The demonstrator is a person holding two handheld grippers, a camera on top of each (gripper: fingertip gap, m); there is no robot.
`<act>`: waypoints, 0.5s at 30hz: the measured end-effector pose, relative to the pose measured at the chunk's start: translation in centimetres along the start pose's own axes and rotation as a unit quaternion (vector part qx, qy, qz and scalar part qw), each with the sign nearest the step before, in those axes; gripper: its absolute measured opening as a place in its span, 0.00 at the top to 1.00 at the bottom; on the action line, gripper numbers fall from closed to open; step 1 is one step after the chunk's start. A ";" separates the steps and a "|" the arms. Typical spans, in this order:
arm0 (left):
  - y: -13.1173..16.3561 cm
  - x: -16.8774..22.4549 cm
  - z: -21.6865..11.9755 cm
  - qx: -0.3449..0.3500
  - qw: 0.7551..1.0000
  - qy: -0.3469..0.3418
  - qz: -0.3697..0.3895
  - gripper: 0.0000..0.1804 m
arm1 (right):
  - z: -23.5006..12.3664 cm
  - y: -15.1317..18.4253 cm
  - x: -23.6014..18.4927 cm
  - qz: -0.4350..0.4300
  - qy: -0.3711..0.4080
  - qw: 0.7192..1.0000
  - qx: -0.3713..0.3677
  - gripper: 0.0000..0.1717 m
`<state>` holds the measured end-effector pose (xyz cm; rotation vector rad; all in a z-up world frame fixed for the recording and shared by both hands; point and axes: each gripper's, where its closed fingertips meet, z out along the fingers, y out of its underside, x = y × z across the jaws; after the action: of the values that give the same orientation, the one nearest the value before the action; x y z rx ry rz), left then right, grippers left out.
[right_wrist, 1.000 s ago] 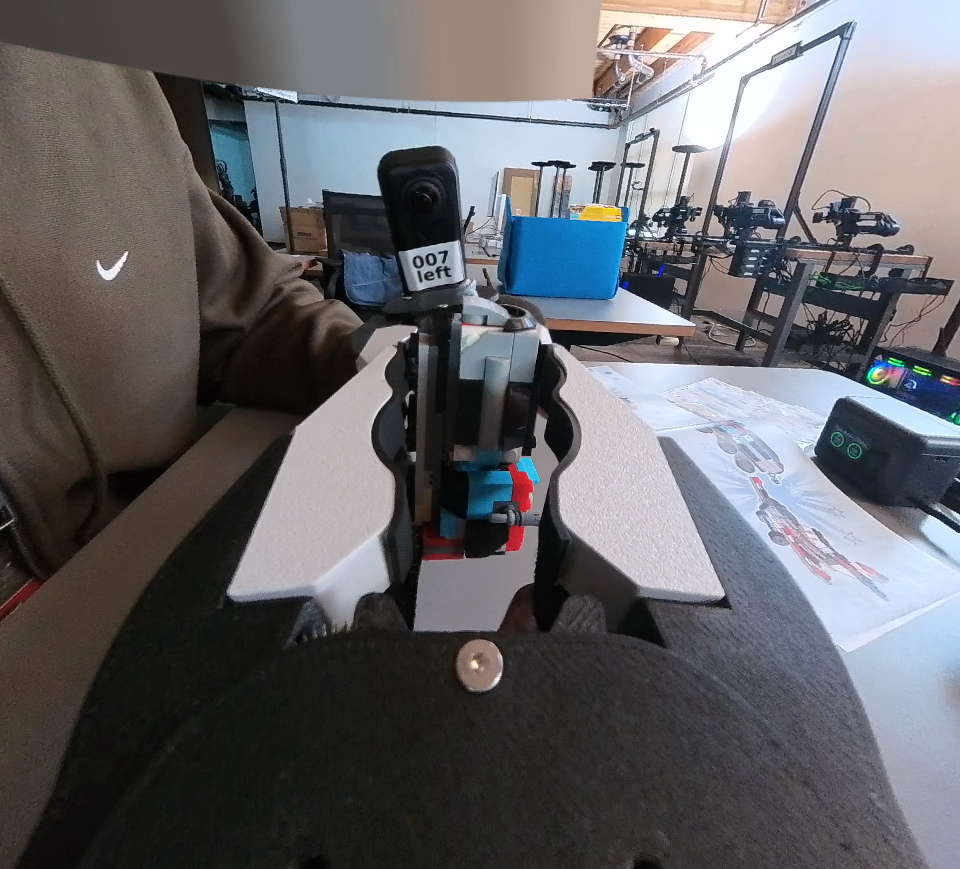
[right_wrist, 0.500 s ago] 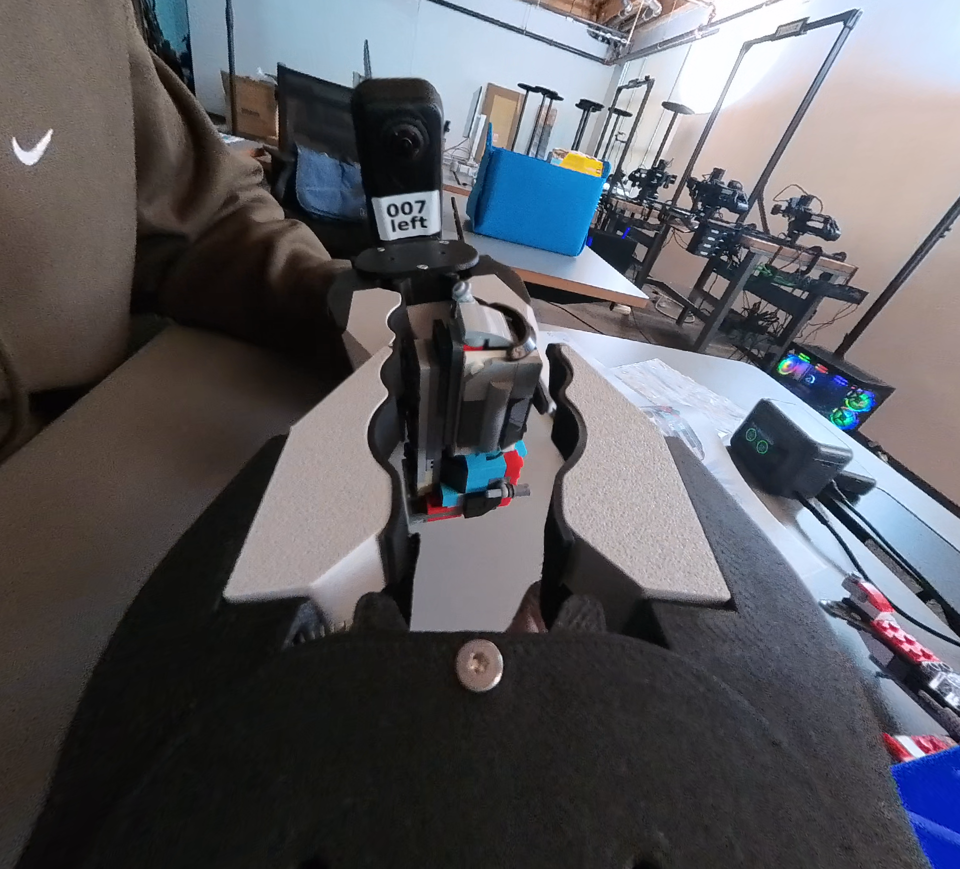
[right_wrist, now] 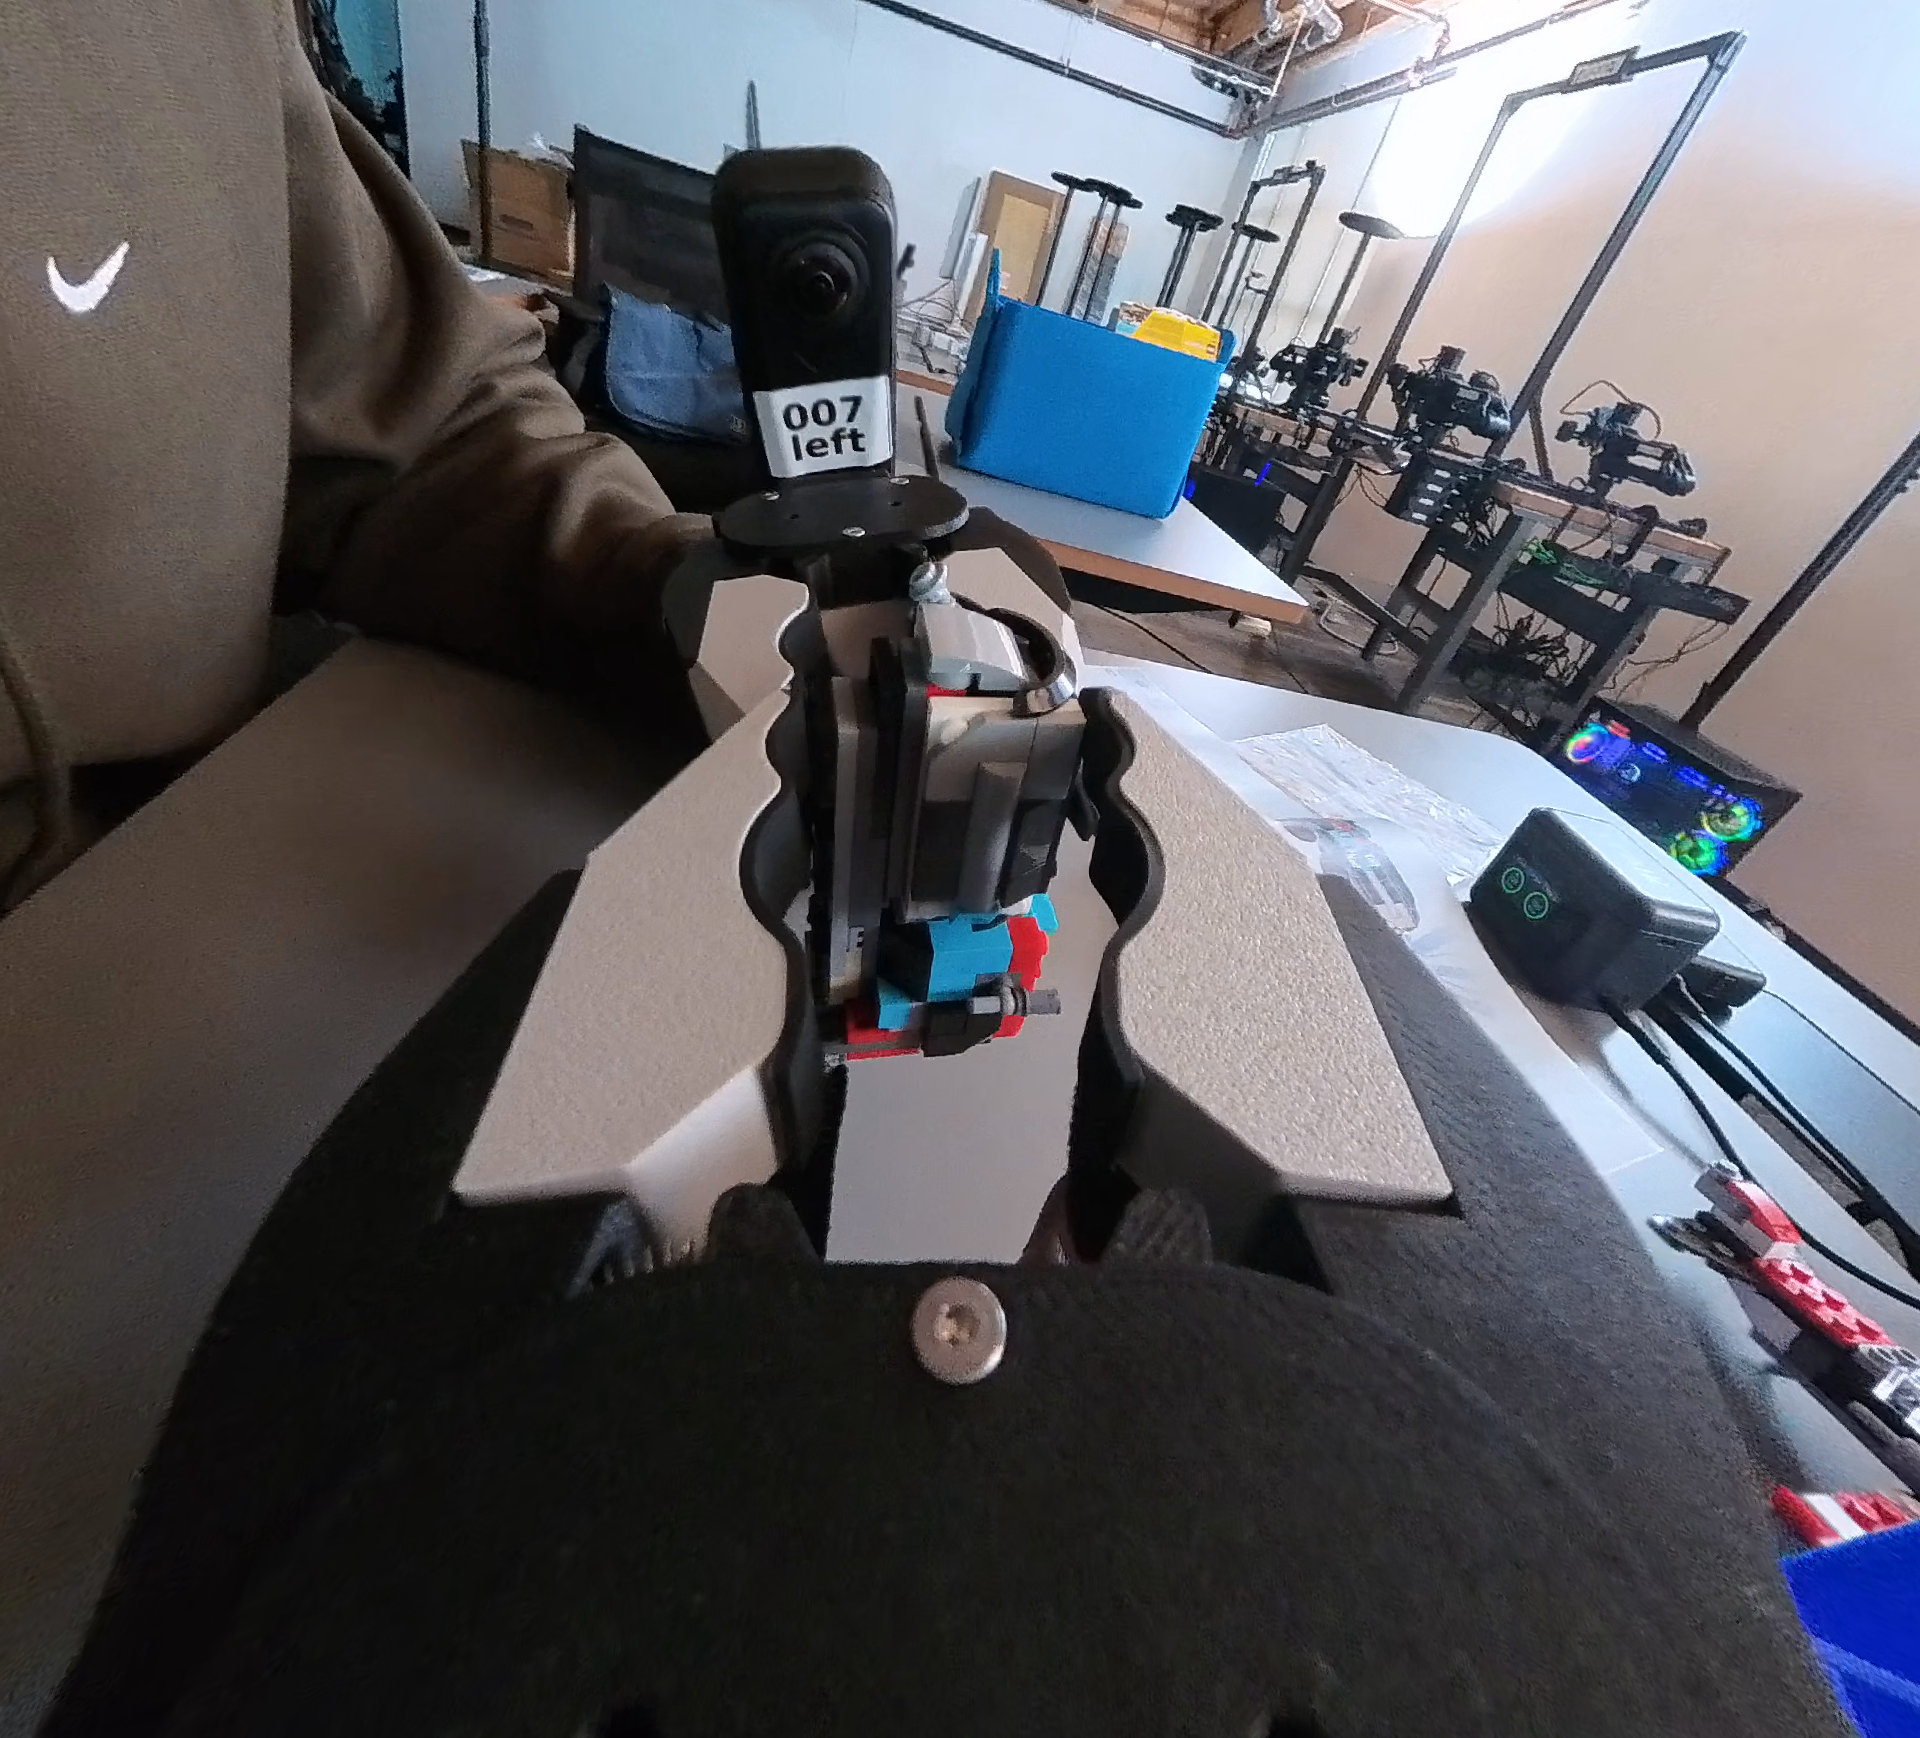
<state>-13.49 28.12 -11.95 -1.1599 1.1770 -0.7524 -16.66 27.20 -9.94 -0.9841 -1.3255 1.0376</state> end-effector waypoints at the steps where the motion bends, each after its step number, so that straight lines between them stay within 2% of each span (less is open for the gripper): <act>1: 0.0 0.0 0.0 -0.001 1.000 -0.001 0.002 0.71 | 0.0 0.0 0.0 0.002 -0.001 1.000 0.002 0.69; 15: -0.1 -0.1 0.1 0.003 1.000 -0.008 0.008 0.71 | -0.1 -0.1 0.0 0.007 -0.004 1.000 0.012 0.70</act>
<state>-13.39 28.17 -11.81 -1.1482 1.1693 -0.7336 -16.59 27.18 -9.80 -0.9742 -1.3111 1.0665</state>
